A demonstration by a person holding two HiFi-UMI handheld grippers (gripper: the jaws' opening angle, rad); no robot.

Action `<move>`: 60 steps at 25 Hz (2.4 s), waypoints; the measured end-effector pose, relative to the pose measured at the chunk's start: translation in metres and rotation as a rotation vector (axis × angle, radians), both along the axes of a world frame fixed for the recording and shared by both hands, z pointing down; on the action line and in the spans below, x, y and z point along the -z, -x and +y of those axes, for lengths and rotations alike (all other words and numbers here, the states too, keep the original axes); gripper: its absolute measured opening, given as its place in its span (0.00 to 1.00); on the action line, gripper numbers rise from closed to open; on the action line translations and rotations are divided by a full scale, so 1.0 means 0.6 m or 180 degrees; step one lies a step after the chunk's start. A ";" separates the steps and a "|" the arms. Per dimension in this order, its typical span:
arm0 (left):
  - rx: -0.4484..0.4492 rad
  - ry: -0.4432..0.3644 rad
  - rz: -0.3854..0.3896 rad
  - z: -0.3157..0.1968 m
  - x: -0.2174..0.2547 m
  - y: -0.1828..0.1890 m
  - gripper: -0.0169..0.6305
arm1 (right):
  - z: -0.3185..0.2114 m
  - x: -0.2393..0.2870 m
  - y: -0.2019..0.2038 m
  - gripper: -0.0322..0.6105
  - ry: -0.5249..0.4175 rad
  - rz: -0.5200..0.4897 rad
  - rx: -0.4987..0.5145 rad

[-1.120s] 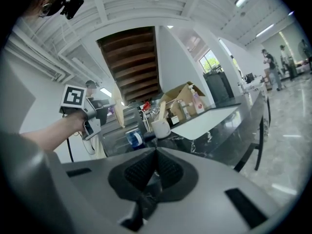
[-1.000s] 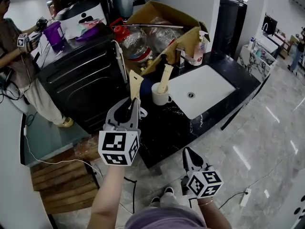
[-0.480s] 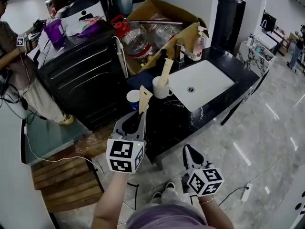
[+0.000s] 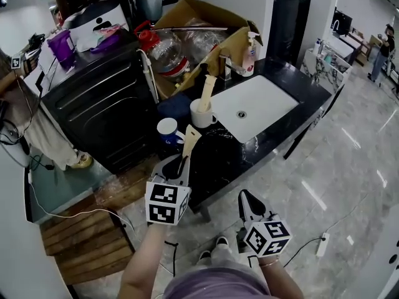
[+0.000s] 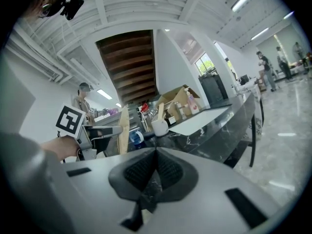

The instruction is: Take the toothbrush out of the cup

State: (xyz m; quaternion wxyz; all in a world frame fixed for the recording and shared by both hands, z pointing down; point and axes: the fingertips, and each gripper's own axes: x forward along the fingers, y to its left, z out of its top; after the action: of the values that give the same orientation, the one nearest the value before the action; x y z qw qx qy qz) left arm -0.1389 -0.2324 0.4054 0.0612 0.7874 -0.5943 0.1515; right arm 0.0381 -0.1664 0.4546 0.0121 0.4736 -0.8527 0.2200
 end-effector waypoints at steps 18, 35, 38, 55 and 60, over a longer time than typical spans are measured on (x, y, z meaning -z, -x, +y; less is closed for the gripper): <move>-0.0371 0.0412 -0.0538 -0.078 -0.079 -0.065 0.08 | -0.022 -0.016 -0.048 0.05 0.0063 0.0002 -0.0232; -0.0566 0.0850 -0.0855 -0.112 -0.157 -0.095 0.09 | -0.043 -0.027 -0.067 0.05 0.0123 0.0026 -0.0301; -0.0604 0.0887 -0.0850 -0.113 -0.157 -0.099 0.10 | -0.046 -0.027 -0.067 0.05 0.0133 0.0027 -0.0297; -0.0202 0.0148 -0.0163 -0.206 0.007 -0.088 0.21 | -0.083 -0.019 -0.049 0.05 0.0088 0.0001 -0.0172; 0.0014 -0.0015 -0.0067 -0.276 0.047 -0.081 0.22 | -0.105 -0.023 -0.054 0.05 0.0115 0.0006 -0.0190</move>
State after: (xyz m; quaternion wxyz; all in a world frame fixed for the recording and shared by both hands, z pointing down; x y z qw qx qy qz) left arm -0.0900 -0.3977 0.3771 0.0535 0.7846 -0.5971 0.1583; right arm 0.0707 -0.2297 0.4687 0.0148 0.4988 -0.8341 0.2352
